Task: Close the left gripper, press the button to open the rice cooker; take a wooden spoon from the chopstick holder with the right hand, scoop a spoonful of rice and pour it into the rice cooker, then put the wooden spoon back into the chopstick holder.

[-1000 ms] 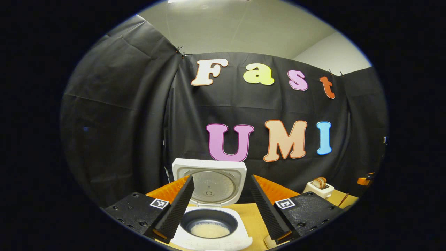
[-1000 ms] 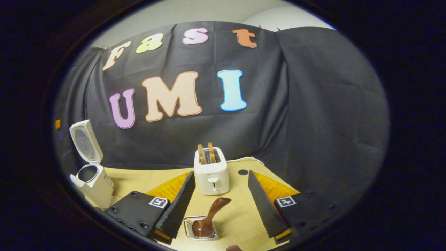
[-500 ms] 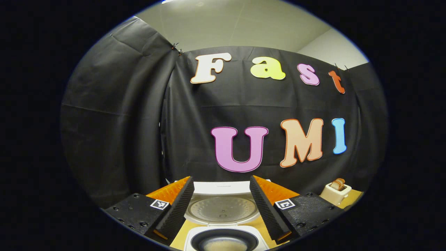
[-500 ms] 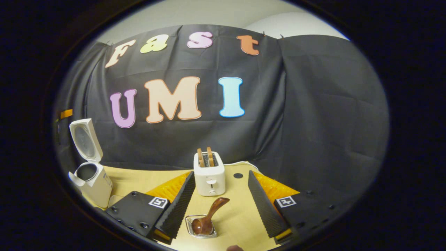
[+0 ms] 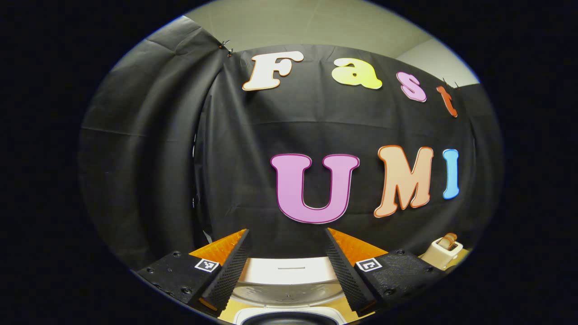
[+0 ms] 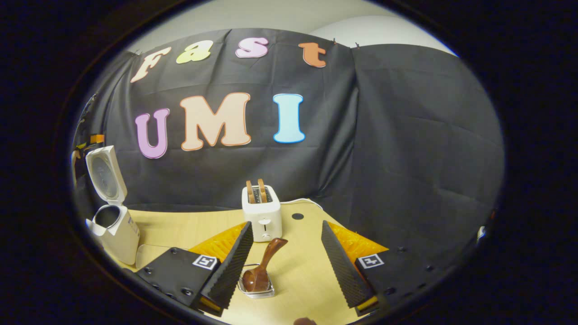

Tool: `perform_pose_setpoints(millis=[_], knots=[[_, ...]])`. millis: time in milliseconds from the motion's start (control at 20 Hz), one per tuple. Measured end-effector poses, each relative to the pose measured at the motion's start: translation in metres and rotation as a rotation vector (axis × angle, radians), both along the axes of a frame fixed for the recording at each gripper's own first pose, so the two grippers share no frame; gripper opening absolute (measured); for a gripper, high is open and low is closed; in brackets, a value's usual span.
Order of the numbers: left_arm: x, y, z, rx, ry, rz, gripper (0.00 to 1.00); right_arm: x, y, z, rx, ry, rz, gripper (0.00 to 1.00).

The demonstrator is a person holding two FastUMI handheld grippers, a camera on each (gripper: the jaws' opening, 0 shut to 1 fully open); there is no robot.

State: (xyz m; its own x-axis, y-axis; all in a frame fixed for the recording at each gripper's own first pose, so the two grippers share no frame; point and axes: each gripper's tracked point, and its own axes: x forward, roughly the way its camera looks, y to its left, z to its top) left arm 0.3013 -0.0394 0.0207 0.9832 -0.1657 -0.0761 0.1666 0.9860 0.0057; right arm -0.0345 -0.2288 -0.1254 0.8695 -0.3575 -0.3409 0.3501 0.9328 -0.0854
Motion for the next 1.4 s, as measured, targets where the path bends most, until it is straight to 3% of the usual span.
perform_pose_setpoints(millis=[350,800,850,1400], knots=[[0.000,0.002,-0.019,0.028,0.064,0.010,0.94,0.012,0.016,0.007,-0.003,-0.015,0.040,0.95],[-0.063,0.006,-0.027,0.020,0.069,0.023,0.96,0.049,0.063,0.000,0.047,-0.028,0.194,0.98],[-0.071,0.008,-0.030,0.017,0.076,0.026,0.95,0.051,0.066,0.000,0.056,-0.030,0.205,0.94],[-0.152,0.015,-0.080,0.023,0.154,0.050,0.96,0.067,0.103,-0.008,0.097,-0.012,0.323,0.98]])
